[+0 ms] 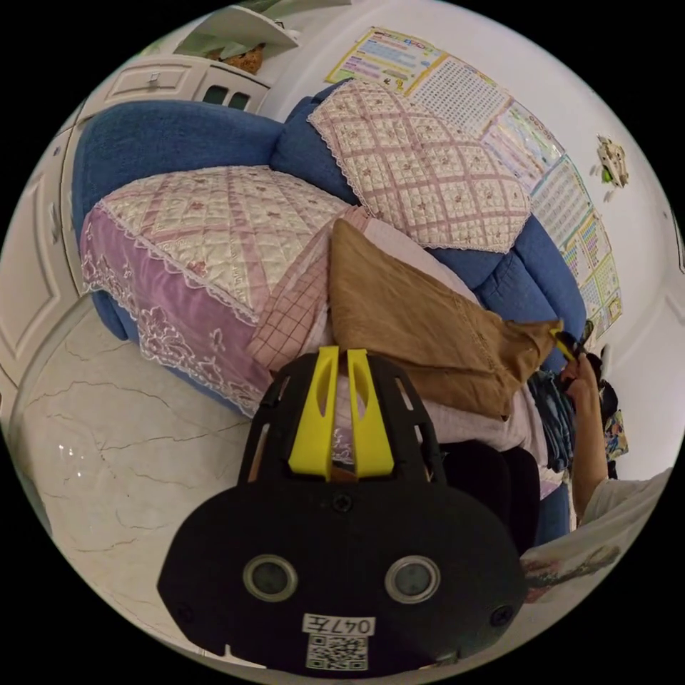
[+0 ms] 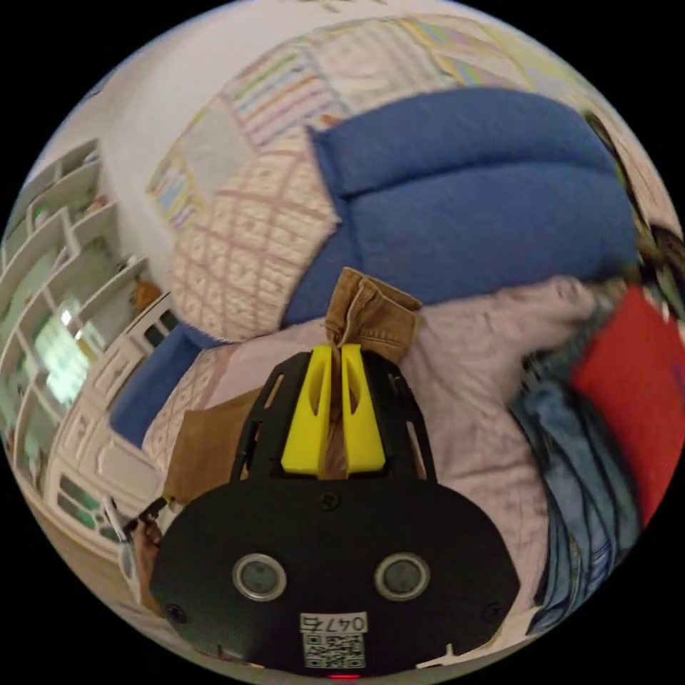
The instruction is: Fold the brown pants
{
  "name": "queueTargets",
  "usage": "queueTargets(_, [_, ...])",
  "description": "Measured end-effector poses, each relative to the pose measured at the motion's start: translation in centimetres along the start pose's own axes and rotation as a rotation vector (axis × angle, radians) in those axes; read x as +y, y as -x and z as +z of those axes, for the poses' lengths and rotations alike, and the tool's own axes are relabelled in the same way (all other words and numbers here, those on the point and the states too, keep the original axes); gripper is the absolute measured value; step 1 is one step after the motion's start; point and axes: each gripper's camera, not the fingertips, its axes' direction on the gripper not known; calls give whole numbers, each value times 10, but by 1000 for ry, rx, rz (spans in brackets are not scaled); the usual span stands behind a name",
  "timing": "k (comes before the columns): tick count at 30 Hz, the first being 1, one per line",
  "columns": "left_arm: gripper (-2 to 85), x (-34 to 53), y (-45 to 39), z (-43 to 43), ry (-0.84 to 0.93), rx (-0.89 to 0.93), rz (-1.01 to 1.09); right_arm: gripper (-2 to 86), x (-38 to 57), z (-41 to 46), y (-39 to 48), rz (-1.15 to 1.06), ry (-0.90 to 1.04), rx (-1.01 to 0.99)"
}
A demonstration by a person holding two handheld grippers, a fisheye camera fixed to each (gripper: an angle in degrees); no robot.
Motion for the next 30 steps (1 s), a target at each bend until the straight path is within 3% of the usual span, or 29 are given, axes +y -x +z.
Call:
queueTargets(5, [-7,-13,18,-38,-39,84,-48,-4,11,-19,258,-507,-43,-201])
queueTargets(9, [-8,-26,24,-55,-53,135,-71,-3,81,2,387,-758,-6,-325])
queueTargets(12, [-8,-34,25,-61,-62,170,-102,1,153,51,465,-926,168,-398])
queueTargets(14, [-8,-41,23,-65,-67,193,-128,5,208,99,509,-1060,433,-396])
queueTargets(18, [-7,-58,11,-70,-76,237,-154,9,221,80,531,-1104,322,-348])
queueTargets(24, [9,-92,-30,-72,-76,280,-184,43,191,75,557,-1088,418,-374])
queueTargets(30, [77,-132,-112,-112,-17,317,-115,73,159,37,547,-1010,428,-427])
